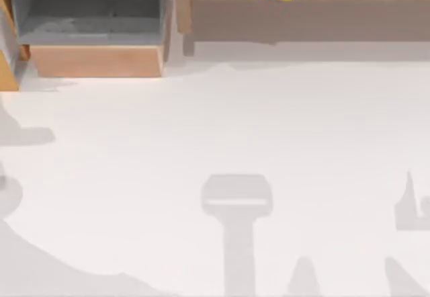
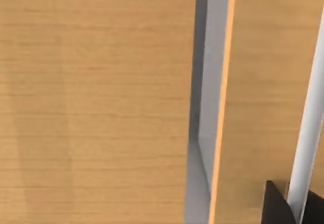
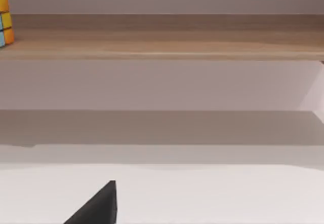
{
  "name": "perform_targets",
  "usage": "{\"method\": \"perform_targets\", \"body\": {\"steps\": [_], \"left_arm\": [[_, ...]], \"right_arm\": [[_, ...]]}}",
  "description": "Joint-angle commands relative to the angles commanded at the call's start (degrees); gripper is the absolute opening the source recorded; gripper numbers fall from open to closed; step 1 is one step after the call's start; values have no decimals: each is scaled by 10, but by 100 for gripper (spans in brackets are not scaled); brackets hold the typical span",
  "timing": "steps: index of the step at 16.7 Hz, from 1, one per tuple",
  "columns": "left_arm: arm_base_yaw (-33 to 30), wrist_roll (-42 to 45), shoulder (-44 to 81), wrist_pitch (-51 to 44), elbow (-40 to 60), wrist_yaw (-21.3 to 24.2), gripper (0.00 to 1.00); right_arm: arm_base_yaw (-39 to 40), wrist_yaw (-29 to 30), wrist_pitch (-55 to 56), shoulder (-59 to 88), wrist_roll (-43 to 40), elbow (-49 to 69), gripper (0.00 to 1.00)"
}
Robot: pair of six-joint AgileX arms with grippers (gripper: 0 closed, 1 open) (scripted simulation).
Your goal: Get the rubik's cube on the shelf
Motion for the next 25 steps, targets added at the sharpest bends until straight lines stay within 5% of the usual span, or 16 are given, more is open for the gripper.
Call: {"method": "perform_targets", "body": {"steps": [19,25], "left_arm": [[-44,-5,79,-97,174,-45,0],[-44,-5,79,-97,174,-45,45]], "right_arm": [[0,0,0,0,0,0,100],[0,0,0,0,0,0,100]]}}
